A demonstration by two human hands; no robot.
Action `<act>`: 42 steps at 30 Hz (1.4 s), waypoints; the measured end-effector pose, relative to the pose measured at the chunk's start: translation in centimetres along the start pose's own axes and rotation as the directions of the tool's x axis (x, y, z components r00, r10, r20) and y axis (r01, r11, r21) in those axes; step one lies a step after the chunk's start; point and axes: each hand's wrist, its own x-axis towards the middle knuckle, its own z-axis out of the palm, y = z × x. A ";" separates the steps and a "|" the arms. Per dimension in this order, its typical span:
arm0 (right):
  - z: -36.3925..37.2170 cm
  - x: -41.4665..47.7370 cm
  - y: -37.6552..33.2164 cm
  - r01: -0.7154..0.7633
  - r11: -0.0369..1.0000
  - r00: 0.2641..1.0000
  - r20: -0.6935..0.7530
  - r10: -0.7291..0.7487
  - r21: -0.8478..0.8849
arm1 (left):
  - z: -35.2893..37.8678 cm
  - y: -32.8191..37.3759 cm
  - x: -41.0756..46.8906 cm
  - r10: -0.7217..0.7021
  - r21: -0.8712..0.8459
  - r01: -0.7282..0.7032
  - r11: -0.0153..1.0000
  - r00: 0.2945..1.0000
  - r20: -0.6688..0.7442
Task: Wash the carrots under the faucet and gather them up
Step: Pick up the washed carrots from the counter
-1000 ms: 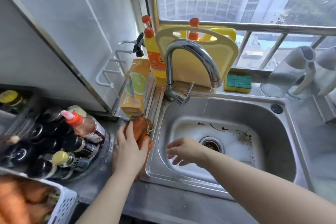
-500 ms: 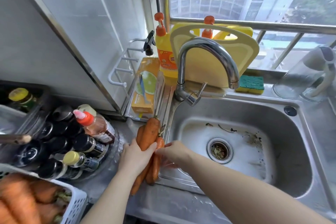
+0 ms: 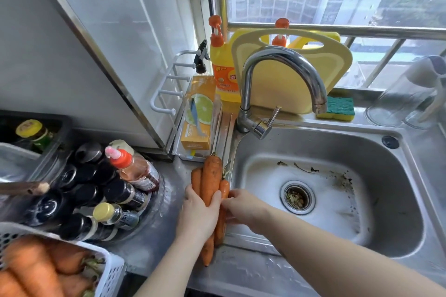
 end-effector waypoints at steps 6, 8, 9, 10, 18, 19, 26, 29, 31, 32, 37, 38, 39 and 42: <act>0.9 -0.6 -0.2 0.057 0.991 0.998 -0.031 -0.061 -0.118 | -0.2 0.1 -0.5 0.034 -0.071 -0.033 0.997 0.999 0.015; 1.1 -0.9 -0.3 0.075 0.994 0.997 -0.017 -0.077 -0.080 | -0.3 0.1 -0.5 0.033 -0.093 -0.031 0.995 0.999 0.014; 1.1 -1.0 -0.3 0.087 0.995 0.996 -0.012 -0.088 -0.054 | -0.2 0.0 -0.6 0.033 -0.102 -0.032 0.994 0.999 0.013; 1.1 -1.1 -0.3 0.097 0.995 0.995 -0.010 -0.097 -0.030 | -0.2 0.1 -0.7 0.035 -0.104 -0.033 0.994 0.999 0.013; 0.6 -2.1 -0.1 0.145 0.989 0.989 -0.021 -0.144 0.029 | -0.2 1.2 -1.7 0.018 -0.163 -0.005 0.987 0.997 0.080; 0.2 -2.4 0.0 0.159 0.987 0.987 -0.026 -0.159 0.023 | -0.1 1.6 -2.0 0.024 -0.187 -0.007 0.982 0.995 0.092; -5.3 -5.7 0.4 0.214 0.975 0.966 -0.136 -0.219 -0.053 | 2.4 6.0 -3.7 0.135 -0.318 -0.077 0.945 0.977 0.164; -8.5 -8.0 1.2 0.201 0.978 0.954 -0.219 -0.207 -0.048 | 4.6 8.6 -4.6 0.167 -0.365 -0.064 0.929 0.952 0.257; -10.9 -9.5 2.0 0.188 0.980 0.939 -0.281 -0.197 -0.058 | 6.4 10.6 -5.3 0.156 -0.397 -0.012 0.918 0.930 0.334; -12.3 -10.2 2.3 0.172 0.983 0.933 -0.309 -0.185 -0.070 | 7.4 11.7 -5.7 0.139 -0.411 0.032 0.911 0.915 0.379; -18.2 -13.2 3.9 -0.003 0.988 0.926 -0.373 -0.056 -0.156 | 10.8 17.5 -8.2 0.046 -0.418 0.320 0.850 0.746 0.664; -19.2 -13.8 3.9 -0.027 0.985 0.922 -0.385 -0.042 -0.171 | 11.3 18.4 -8.6 0.047 -0.400 0.333 0.854 0.717 0.695; -20.1 -14.5 4.0 -0.033 0.983 0.913 -0.405 -0.043 -0.179 | 11.7 19.3 -9.0 0.056 -0.393 0.332 0.857 0.699 0.713; -22.6 -16.4 3.8 0.024 0.990 0.888 -0.453 -0.086 -0.142 | 12.1 22.1 -10.5 0.144 -0.418 0.267 0.868 0.671 0.727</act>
